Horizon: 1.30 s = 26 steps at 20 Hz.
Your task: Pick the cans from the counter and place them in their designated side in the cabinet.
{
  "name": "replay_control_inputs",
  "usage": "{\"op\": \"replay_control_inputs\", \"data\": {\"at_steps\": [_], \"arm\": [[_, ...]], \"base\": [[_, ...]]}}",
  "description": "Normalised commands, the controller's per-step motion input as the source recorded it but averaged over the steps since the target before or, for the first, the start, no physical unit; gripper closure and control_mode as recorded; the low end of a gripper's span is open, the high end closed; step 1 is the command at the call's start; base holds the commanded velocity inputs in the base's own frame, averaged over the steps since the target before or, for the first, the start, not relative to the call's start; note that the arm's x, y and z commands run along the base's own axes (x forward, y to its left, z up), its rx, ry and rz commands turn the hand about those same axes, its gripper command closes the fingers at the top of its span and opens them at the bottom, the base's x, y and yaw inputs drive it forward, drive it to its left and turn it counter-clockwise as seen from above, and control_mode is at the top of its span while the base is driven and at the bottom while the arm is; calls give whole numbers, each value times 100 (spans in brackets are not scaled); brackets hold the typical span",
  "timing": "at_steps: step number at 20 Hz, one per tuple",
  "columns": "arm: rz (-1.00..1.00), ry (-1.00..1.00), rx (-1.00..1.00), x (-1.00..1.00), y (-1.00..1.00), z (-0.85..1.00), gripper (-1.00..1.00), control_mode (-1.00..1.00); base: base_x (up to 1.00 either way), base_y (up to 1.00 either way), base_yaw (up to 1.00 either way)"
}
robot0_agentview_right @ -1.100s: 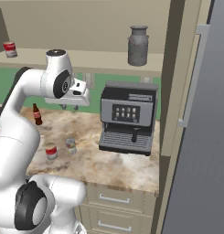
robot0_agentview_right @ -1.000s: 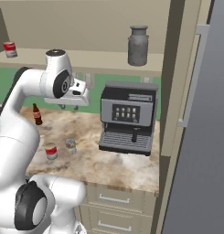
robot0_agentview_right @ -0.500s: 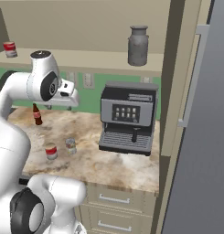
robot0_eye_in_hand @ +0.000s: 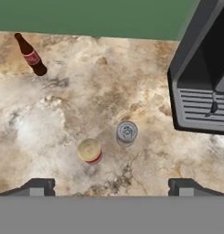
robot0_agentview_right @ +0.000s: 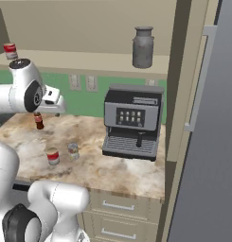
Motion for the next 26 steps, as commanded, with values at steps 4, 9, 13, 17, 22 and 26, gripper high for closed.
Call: {"op": "replay_control_inputs", "data": {"at_steps": [4,9,13,17,22,26], "arm": [[0,-2,3,-4,34,-9,-100,-100],[0,-1,5,0,31,-13,-100,-100],[0,0,5,0,25,-16,-100,-100],[0,0,1,-3,16,-20,-100,-100],[0,0,0,-16,3,-18,-100,-100],[1,0,0,-26,0,-11,-100,-100]], "base": [[0,0,0],[0,0,0],[0,0,0],[0,0,0],[0,0,0],[0,0,0]]}}
